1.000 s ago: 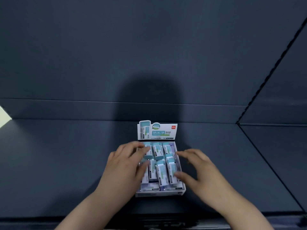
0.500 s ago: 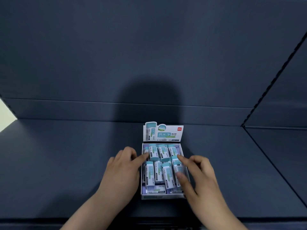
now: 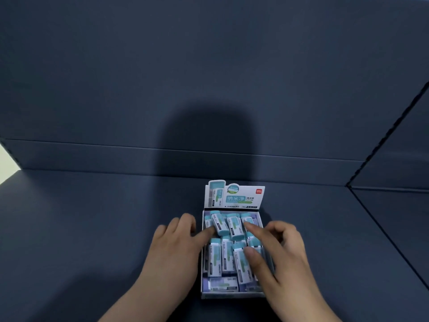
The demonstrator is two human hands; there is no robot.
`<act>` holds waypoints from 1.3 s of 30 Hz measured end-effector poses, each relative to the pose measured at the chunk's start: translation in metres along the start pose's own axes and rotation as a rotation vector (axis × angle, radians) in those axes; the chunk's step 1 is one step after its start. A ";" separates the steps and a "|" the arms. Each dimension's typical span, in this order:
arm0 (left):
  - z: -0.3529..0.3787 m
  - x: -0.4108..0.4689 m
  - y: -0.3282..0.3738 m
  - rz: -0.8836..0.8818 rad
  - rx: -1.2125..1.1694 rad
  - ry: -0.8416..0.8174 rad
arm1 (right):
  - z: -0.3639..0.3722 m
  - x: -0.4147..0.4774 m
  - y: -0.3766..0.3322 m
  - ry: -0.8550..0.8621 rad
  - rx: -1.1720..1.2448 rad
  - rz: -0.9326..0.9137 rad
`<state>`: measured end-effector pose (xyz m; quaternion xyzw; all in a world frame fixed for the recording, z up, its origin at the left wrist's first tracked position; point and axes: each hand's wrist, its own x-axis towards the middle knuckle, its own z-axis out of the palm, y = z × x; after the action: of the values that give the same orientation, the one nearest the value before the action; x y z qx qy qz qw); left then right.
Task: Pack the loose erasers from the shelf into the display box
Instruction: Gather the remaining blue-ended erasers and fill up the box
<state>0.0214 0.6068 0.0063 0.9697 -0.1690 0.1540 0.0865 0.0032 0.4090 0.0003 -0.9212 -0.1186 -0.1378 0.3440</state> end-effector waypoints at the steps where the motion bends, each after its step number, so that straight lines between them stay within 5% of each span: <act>1: 0.000 0.001 -0.001 -0.004 0.000 0.001 | 0.000 0.003 -0.001 -0.010 -0.007 -0.010; 15: 0.008 0.011 -0.009 0.012 0.016 0.098 | 0.016 0.034 -0.014 -0.215 -0.245 0.018; 21: 0.015 0.004 -0.011 0.098 -0.072 0.117 | 0.020 0.026 -0.021 -0.131 -0.313 -0.188; 28: 0.015 -0.010 -0.007 0.111 -0.140 0.151 | 0.008 0.020 -0.014 0.059 -0.314 -0.091; 33: 0.018 -0.012 0.000 0.064 -0.166 0.119 | 0.007 0.020 -0.010 -0.080 -0.356 0.060; 39: 0.009 -0.014 0.006 0.020 -0.085 0.143 | 0.014 0.016 -0.023 -0.148 -0.376 0.024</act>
<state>0.0088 0.6038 -0.0062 0.9499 -0.1784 0.2163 0.1381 0.0132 0.4374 0.0097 -0.9781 -0.1049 -0.0853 0.1581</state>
